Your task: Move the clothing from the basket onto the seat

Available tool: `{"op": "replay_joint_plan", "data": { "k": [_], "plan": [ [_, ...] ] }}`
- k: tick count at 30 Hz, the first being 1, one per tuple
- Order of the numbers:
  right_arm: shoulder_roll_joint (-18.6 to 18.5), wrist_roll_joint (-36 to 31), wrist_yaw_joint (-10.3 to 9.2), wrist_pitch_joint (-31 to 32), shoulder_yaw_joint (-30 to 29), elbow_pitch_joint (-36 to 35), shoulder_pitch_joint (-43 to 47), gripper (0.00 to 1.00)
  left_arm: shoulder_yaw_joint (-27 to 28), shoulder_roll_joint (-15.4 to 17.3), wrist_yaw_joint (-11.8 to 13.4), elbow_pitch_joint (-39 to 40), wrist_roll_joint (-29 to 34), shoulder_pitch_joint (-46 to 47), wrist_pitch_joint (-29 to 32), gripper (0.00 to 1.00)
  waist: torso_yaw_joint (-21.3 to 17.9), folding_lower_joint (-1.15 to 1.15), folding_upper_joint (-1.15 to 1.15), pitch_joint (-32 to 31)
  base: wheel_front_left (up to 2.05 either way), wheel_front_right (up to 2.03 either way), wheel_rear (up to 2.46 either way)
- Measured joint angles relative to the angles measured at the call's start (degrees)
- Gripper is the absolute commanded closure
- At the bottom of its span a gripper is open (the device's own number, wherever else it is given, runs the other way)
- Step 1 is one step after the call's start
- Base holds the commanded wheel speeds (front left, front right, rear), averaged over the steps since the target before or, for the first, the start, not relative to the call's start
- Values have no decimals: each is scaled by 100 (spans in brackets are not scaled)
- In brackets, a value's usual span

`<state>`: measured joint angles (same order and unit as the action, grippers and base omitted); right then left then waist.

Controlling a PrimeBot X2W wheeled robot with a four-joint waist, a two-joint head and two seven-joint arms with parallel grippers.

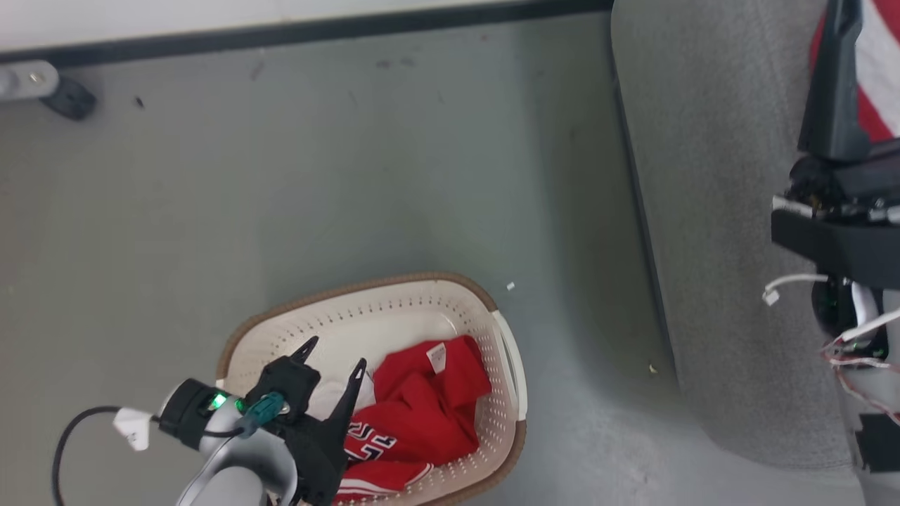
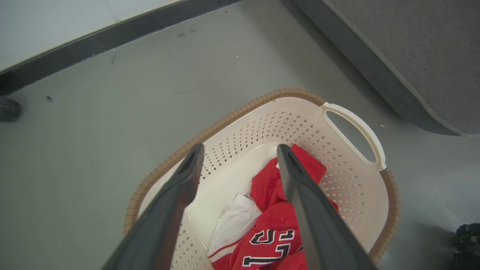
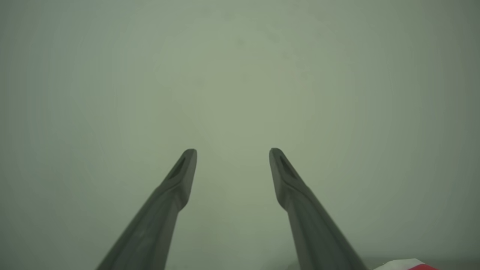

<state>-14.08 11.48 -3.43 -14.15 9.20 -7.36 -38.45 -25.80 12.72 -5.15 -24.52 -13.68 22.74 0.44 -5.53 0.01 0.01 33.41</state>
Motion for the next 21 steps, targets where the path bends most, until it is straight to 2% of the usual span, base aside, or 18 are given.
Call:
{"op": "replay_joint_plan", "data": {
  "k": [9, 21],
  "plan": [
    [59, -51, 92, 45, 121, 23, -806, 0, -379, -9, -113, -579, 189, 516, 135, 0, -88, 0, 0, 732, 0, 0, 0],
    [261, -92, 101, 42, 316, 203, -1375, 0, -948, -4, -194, -1193, 421, 928, 223, 0, -284, -1, 0, 1407, 0, 0, 0]
  ]
}}
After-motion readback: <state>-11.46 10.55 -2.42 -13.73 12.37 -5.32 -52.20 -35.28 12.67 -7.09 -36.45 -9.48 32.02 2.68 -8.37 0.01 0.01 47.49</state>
